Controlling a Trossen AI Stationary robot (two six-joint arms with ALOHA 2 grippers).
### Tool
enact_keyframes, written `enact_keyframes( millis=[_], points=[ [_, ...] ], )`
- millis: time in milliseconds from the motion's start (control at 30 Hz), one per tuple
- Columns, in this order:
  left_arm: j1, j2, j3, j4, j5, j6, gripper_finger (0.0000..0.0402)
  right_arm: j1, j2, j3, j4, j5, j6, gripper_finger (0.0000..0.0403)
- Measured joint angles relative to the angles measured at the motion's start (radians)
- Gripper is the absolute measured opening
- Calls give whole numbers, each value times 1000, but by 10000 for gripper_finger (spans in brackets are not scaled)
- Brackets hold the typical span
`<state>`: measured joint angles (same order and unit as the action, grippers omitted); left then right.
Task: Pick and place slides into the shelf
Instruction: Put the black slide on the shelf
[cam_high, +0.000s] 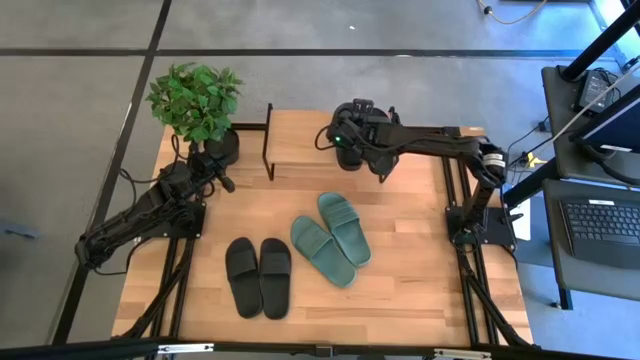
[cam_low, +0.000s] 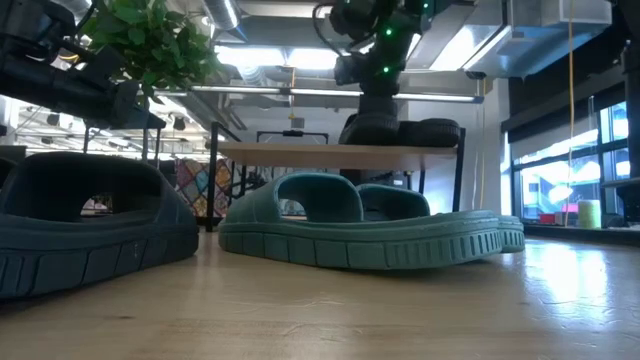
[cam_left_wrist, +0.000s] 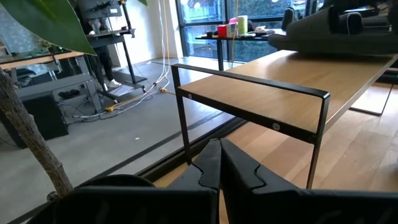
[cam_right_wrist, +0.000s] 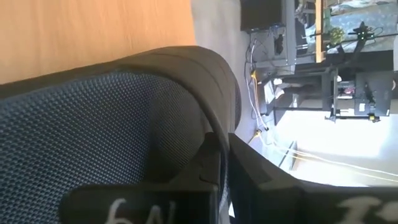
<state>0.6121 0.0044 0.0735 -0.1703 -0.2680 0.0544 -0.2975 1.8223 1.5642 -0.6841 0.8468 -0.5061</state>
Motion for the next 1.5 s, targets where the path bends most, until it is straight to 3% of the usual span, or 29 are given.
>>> enact_keyframes(
  millis=[267,500,733,900,1167,1500],
  points=[
    [0,0,0,0,0,0,0,-12,25,2,-13,5,0,14],
    [0,0,0,0,0,0,0,-13,26,2,-32,1,3,82],
    [0,0,0,0,0,0,0,-13,26,2,-40,1,2,110],
    [0,0,0,0,0,0,0,-13,26,1,-48,1,3,118],
    [0,0,0,0,0,0,0,-6,27,1,-49,92,3,119],
    [0,0,0,0,0,0,0,-6,27,3,-55,7,5,120]
  ],
)
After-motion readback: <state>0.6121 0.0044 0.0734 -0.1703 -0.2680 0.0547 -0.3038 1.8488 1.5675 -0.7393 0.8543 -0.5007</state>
